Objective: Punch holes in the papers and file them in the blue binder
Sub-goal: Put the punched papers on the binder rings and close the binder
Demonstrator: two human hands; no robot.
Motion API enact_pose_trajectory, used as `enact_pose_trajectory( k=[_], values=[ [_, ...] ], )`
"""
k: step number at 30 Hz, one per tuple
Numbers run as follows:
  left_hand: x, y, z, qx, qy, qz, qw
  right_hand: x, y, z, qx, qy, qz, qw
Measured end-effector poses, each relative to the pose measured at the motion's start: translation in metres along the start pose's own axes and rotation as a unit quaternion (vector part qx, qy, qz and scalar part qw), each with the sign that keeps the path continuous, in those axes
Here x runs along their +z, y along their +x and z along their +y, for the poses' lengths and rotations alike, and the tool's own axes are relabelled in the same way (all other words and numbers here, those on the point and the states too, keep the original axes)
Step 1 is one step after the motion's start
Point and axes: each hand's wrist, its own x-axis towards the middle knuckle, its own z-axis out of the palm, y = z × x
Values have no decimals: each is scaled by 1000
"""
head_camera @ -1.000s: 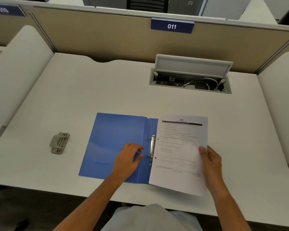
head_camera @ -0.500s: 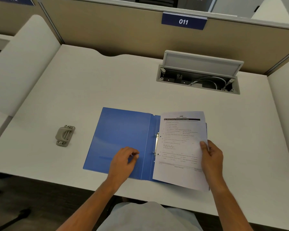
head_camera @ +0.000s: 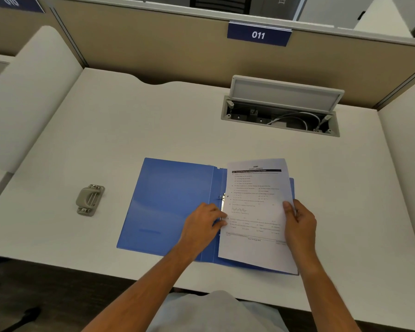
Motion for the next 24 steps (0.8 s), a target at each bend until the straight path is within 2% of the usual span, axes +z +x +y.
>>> enact_pose_trajectory(
  k=[24],
  values=[
    [7, 7, -2, -11, -14, -44, 999, -11, 4, 10, 9, -9, -1, 1000]
  ],
)
